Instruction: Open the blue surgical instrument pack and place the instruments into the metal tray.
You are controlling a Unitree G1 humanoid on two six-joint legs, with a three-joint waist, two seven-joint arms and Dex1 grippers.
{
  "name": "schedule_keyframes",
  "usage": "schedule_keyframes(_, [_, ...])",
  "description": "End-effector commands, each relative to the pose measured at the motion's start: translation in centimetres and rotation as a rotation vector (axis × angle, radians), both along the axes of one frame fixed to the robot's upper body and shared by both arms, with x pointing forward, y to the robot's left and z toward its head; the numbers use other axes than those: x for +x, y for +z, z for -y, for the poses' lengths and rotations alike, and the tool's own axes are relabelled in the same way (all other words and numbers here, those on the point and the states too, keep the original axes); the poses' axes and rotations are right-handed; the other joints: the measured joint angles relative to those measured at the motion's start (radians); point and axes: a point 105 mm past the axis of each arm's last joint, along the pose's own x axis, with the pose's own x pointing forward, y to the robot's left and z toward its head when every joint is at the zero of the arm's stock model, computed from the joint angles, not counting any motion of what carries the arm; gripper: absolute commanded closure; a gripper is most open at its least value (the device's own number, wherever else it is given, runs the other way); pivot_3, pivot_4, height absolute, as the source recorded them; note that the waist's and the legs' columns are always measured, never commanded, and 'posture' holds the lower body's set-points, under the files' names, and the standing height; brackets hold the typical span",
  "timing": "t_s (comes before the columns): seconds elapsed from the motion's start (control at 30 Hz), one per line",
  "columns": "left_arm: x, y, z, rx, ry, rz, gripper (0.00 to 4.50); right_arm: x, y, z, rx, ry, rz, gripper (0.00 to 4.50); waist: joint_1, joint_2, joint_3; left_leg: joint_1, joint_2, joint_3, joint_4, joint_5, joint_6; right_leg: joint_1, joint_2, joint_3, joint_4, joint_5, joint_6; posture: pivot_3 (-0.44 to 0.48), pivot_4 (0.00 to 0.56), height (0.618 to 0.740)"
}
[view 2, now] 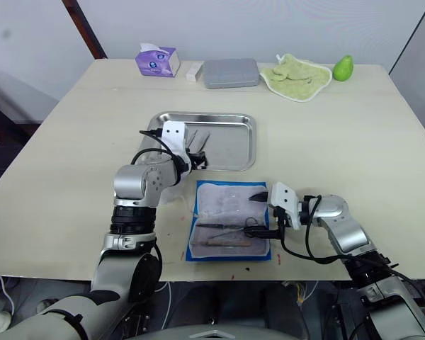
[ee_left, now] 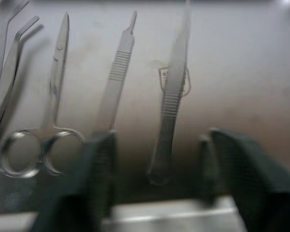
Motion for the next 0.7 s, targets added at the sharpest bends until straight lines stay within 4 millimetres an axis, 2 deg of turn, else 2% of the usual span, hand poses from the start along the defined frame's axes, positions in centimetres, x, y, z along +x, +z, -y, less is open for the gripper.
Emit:
schedule_keyframes(0.03, [-0.8,2.2,0.3,-0.032,-0.067,0.08,1.06,-1.1,-4.2,1.7,-0.13,-0.057,-0.145,0.0,-0.001,0.0,0.0,0.0,0.0,0.0,0.0,0.0,0.0,0.0,0.0,0.0,0.0,0.0,0.0,0.0,0.15,0.74])
schedule_keyframes(0.3, [-4.4,5.0,1.7,-0.12,-0.389,0.211,1.06,-1.0,-4.1,1.8,-0.124,-0.06,-0.14,0.0,-0.001,0.0,0.0,0.0,0.0,0.0,0.0,0.001,-0.002,0.0,0.0,0.0,0.0,0.0,0.0,0.0,0.15,0.74])
schedule_keyframes(0.43, [-7.0,6.7,1.7,-0.142,-0.632,0.389,1.06,-1.0,-4.0,1.7,-0.121,-0.058,-0.137,0.0,-0.003,0.001,0.001,0.0,0.0,0.001,-0.001,0.001,-0.002,0.0,0.0,0.001,0.0,0.0,0.0,0.0,0.15,0.74])
schedule_keyframes(0.57, [-9.7,6.3,0.8,-0.164,-0.866,0.418,1.06,-0.9,-3.9,1.6,-0.113,-0.054,-0.133,0.0,-0.001,0.001,0.001,0.0,0.001,0.001,-0.001,0.001,-0.001,0.0,-0.001,0.001,-0.002,0.0,-0.001,0.0,0.15,0.74])
schedule_keyframes(0.7, [-11.5,5.9,-0.4,-0.159,-1.019,0.434,1.06,-1.0,-3.8,1.6,-0.103,-0.053,-0.13,0.0,-0.001,0.001,0.001,0.0,0.001,0.001,-0.001,-0.001,0.001,0.0,0.0,0.001,-0.003,0.0,-0.001,0.0,0.15,0.74])
